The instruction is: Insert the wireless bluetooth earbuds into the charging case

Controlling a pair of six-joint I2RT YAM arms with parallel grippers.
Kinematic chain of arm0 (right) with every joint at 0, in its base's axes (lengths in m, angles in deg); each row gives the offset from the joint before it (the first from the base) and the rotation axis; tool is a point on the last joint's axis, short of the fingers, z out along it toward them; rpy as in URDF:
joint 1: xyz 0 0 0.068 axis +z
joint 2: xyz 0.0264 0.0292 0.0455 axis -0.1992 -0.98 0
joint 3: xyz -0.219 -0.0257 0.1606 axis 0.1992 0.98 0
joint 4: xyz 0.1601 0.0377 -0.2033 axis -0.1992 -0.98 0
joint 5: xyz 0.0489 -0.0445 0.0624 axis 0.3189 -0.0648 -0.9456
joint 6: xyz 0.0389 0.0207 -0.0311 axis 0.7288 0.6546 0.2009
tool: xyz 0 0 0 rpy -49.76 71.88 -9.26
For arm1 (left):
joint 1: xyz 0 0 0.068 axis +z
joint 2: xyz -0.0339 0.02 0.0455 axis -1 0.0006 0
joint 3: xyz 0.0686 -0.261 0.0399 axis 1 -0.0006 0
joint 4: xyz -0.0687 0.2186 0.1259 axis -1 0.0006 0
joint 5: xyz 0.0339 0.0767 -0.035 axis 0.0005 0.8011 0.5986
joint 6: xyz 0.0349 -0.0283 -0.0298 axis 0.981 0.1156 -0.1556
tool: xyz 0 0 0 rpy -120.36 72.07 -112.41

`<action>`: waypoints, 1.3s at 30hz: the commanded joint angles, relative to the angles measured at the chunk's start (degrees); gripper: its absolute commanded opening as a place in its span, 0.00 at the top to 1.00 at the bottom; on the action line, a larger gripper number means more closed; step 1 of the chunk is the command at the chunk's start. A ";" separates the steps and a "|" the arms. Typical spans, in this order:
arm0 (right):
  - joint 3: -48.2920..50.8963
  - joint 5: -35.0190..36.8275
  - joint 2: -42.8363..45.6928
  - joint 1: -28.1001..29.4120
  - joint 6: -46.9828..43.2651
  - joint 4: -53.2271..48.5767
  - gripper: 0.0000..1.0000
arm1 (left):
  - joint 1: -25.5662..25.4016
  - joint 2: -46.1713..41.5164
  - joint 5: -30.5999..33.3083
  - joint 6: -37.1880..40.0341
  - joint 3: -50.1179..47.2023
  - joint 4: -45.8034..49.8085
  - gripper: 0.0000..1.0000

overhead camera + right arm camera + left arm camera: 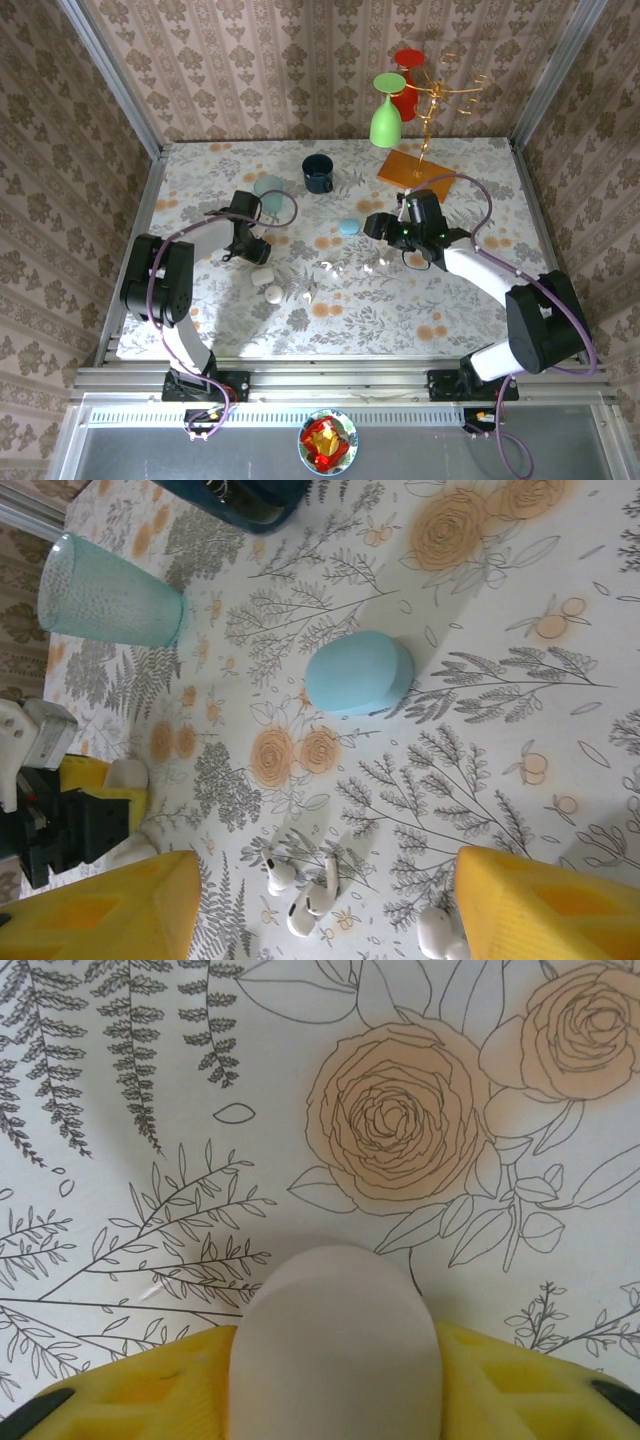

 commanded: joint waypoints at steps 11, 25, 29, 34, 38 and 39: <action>0.77 -1.51 5.11 -0.05 -1.27 -1.98 0.31 | -1.51 -9.39 -3.21 1.44 -1.96 -3.54 0.61; -0.89 -22.54 5.74 0.83 1.66 1.78 0.30 | -11.33 -20.42 -24.28 15.19 -16.37 -35.52 0.66; -1.34 -24.14 5.87 2.44 0.84 1.60 0.30 | -14.72 -22.88 -27.45 17.58 -18.61 -40.12 0.67; -1.72 -25.28 5.45 4.57 0.69 1.73 0.30 | -18.89 -23.13 -30.01 20.36 -18.58 -42.73 0.67; -2.07 -25.56 5.26 6.51 0.32 2.53 0.31 | -20.55 -20.77 -30.82 21.82 -17.01 -42.59 0.66; -2.40 -25.54 5.07 6.91 0.20 2.40 0.31 | -20.67 -20.16 -31.15 22.01 -16.70 -42.70 0.66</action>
